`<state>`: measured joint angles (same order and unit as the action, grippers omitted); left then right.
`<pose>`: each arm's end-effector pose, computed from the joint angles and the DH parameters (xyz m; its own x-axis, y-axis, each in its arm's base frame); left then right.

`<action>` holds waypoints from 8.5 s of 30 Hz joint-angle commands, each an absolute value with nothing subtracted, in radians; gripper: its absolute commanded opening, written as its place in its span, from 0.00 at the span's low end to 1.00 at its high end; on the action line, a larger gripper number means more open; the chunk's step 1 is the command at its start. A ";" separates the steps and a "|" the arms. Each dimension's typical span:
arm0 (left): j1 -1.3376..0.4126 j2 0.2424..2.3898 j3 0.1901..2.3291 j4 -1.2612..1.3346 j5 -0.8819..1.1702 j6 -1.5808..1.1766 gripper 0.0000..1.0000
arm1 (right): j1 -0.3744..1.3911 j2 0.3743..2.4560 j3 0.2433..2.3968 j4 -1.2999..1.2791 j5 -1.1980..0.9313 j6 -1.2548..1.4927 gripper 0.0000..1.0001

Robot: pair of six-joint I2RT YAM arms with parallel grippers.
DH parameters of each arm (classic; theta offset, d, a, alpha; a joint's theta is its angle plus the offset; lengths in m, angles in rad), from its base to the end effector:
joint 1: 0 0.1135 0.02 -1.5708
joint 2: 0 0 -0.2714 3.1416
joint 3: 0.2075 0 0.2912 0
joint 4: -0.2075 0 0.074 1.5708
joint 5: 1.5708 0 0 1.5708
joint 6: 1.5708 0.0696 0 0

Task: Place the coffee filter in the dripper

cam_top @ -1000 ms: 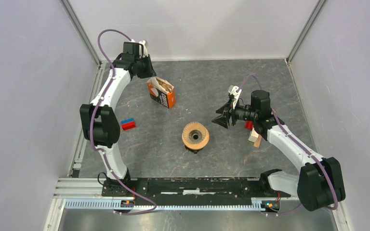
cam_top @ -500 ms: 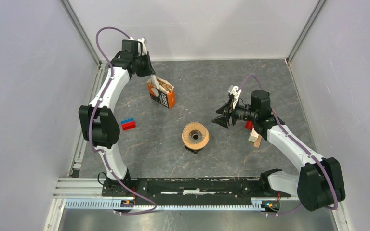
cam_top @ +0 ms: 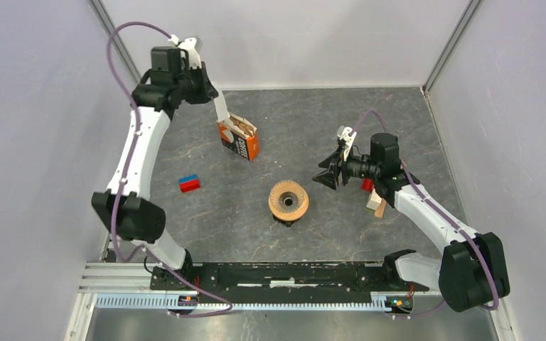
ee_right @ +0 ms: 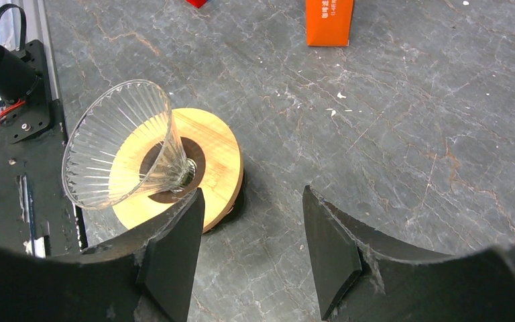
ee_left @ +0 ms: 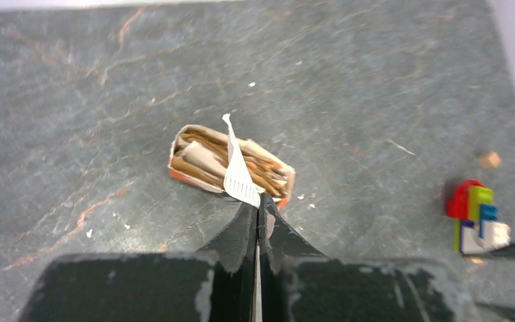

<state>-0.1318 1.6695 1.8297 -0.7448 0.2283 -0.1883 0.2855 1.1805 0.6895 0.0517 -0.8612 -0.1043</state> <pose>0.4309 -0.0730 0.4100 -0.5964 -0.1049 -0.7958 0.2071 0.9377 -0.2788 0.2771 0.1364 0.2323 -0.3182 -0.1641 -0.9337 -0.8802 0.4170 0.2267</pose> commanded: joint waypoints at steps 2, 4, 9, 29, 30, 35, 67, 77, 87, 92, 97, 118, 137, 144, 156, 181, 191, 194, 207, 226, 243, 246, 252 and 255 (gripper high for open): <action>-0.124 1.499 1.861 -0.776 0.590 -0.098 0.02 | 0.281 1.166 0.780 0.017 -0.905 -0.135 0.62; -0.128 1.476 1.832 -0.772 0.814 -0.095 0.02 | 0.283 1.178 0.846 -0.043 -0.956 -0.177 0.64; -0.195 1.417 1.747 -0.769 1.088 -0.008 0.02 | 0.328 1.185 1.019 -0.154 -1.019 -0.271 0.78; -0.457 1.263 1.338 -0.331 1.137 0.011 0.02 | 0.523 1.210 0.982 -0.066 -1.166 -0.218 0.55; -0.456 1.260 1.324 -0.290 1.131 -0.034 0.02 | 0.524 1.210 0.983 -0.067 -1.164 -0.215 0.49; -0.432 1.260 1.255 -0.087 1.135 -0.176 0.02 | 0.523 1.195 0.967 -0.021 -1.091 -0.170 0.21; -0.486 1.520 1.529 -0.238 0.453 -0.838 0.79 | 0.665 1.336 1.187 -0.176 0.157 -0.155 0.00; -0.494 1.569 1.545 -0.179 0.492 -0.919 0.73 | 0.667 1.350 1.180 -0.170 0.123 -0.134 0.00; -0.508 1.613 1.552 -0.156 0.509 -0.974 0.68 | 0.673 1.367 1.192 -0.175 0.119 -0.135 0.00; -0.513 1.626 1.550 -0.146 0.515 -0.984 0.53 | 0.678 1.370 1.194 -0.176 0.122 -0.136 0.00; -0.512 1.626 1.519 -0.110 0.533 -1.012 0.35 | 0.680 1.364 1.189 -0.174 0.131 -0.140 0.00; -0.477 1.500 1.470 -0.144 0.597 -0.713 0.02 | 0.600 1.187 1.097 -0.186 -0.142 -0.220 0.69; -0.503 1.424 1.369 0.059 0.854 -0.609 0.02 | 0.489 1.113 1.171 -0.266 -0.616 -0.318 0.85; -0.508 1.393 1.442 -0.190 0.909 -0.254 0.02 | 0.489 1.083 1.247 -0.395 -0.502 -0.499 0.86; -0.554 1.438 1.670 -0.640 1.080 0.131 0.02 | 0.490 1.120 1.383 -0.653 -0.645 -0.746 0.85; -0.582 1.341 1.660 -0.893 0.959 0.484 0.69 | 0.488 1.175 1.238 -0.638 -1.038 -0.688 0.00; -0.581 1.368 1.669 -0.848 0.960 0.439 0.36 | 0.488 1.158 1.197 -0.632 -1.061 -0.698 0.00; -0.581 1.365 1.658 -0.845 0.968 0.442 0.36 | 0.488 1.152 1.187 -0.620 -1.054 -0.693 0.00; -0.581 1.327 1.624 -0.821 0.982 0.424 0.51 | 0.488 1.161 1.185 -0.584 -1.045 -0.644 0.00; -0.583 1.369 1.618 -0.745 0.940 0.381 0.45 | 0.487 1.157 1.182 -0.583 -1.058 -0.642 0.00; -0.591 1.357 1.568 -0.745 0.971 0.400 0.45 | 0.488 1.169 1.183 -0.546 -1.050 -0.581 0.00; -0.591 1.355 1.567 -0.745 0.971 0.400 0.45 | 0.488 1.169 1.177 -0.545 -1.044 -0.584 0.00; -0.580 1.352 1.590 -0.736 0.945 0.367 0.39 | 0.487 1.159 1.162 -0.561 -1.029 -0.616 0.00; -0.567 1.350 1.601 -0.737 0.943 0.369 0.37 | 0.488 1.148 1.151 -0.561 -1.032 -0.623 0.00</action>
